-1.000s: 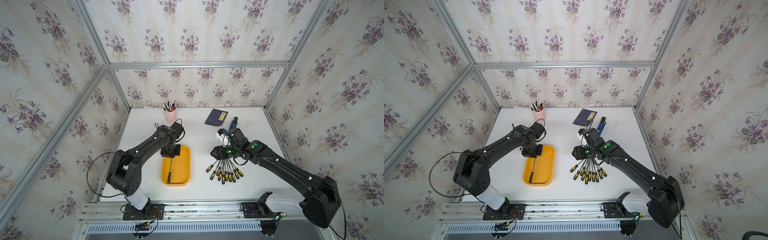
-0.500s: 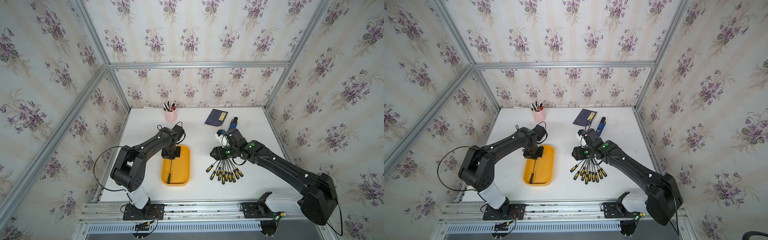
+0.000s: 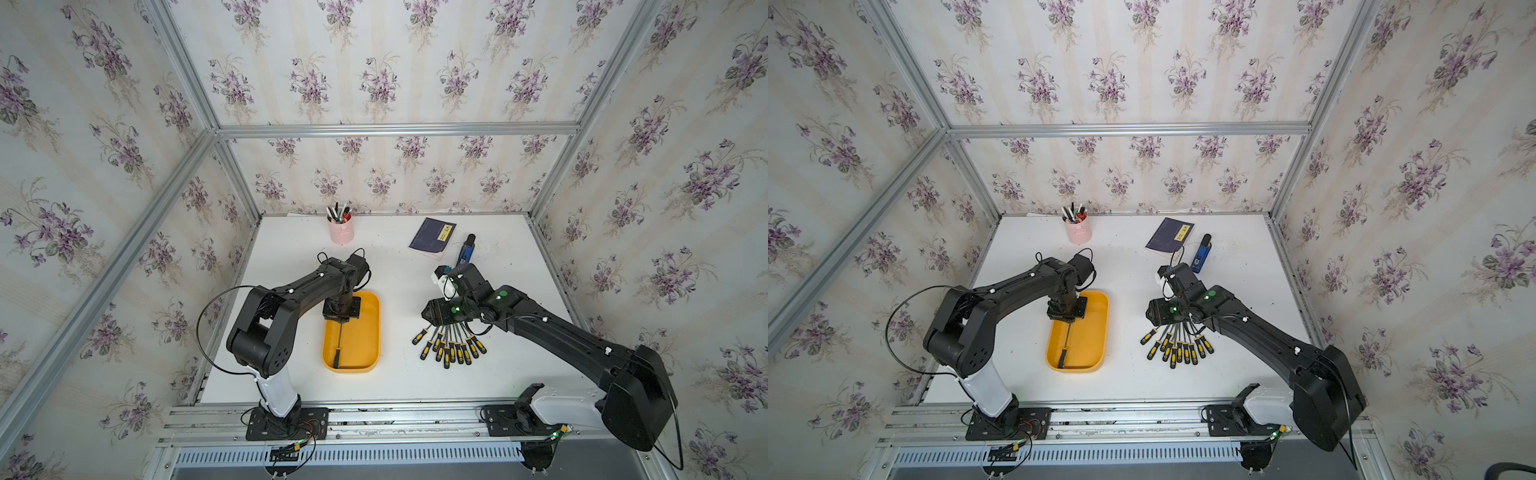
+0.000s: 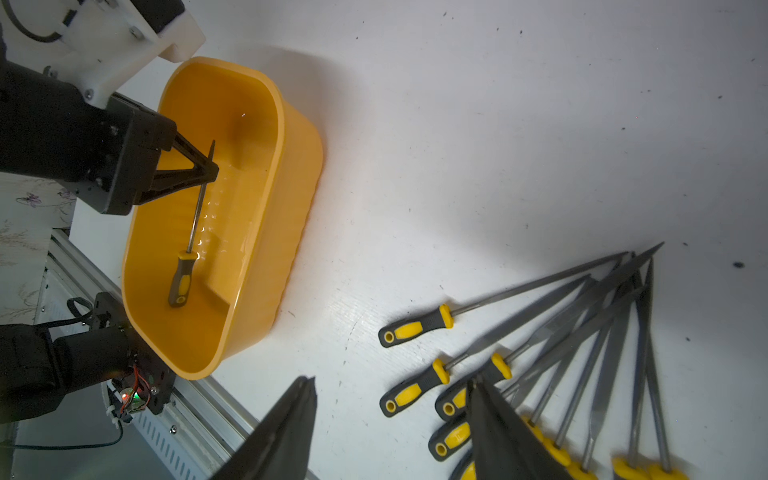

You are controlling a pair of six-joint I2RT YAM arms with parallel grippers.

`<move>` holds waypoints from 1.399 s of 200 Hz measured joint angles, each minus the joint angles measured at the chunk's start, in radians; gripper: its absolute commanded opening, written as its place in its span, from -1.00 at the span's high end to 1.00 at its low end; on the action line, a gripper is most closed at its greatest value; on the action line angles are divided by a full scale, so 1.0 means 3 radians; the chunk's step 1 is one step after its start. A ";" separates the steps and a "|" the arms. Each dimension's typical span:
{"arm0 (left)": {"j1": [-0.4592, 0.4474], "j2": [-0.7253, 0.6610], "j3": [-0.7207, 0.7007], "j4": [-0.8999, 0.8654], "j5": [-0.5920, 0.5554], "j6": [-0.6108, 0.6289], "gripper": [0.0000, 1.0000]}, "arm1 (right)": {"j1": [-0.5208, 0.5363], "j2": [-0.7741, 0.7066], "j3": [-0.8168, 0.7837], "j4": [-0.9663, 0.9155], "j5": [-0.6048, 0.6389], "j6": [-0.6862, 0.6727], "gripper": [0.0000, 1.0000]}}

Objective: Put the file tool into the storage box
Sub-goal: Place the file tool in the storage box, then pick up the file tool from the center of the board.

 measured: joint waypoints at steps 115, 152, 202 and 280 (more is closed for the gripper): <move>0.0024 0.0028 -0.0192 0.0102 -0.0064 -0.0001 0.84 | -0.0006 -0.0083 -0.0051 0.0011 0.0179 0.0161 -0.26; 0.0022 -0.0008 -0.0179 0.0104 -0.0076 0.0000 0.63 | -0.0005 -0.0150 -0.0102 -0.0010 0.0207 0.0201 -0.28; 0.0048 -0.0053 -0.0167 0.0090 -0.0100 0.0001 0.53 | -0.0005 -0.0292 -0.0146 -0.0027 0.0266 0.0264 -0.28; 0.0041 -0.0570 0.0352 -0.0144 0.0084 0.0010 0.17 | -0.0348 -0.0547 -0.0186 -0.0566 0.0904 0.0621 -0.33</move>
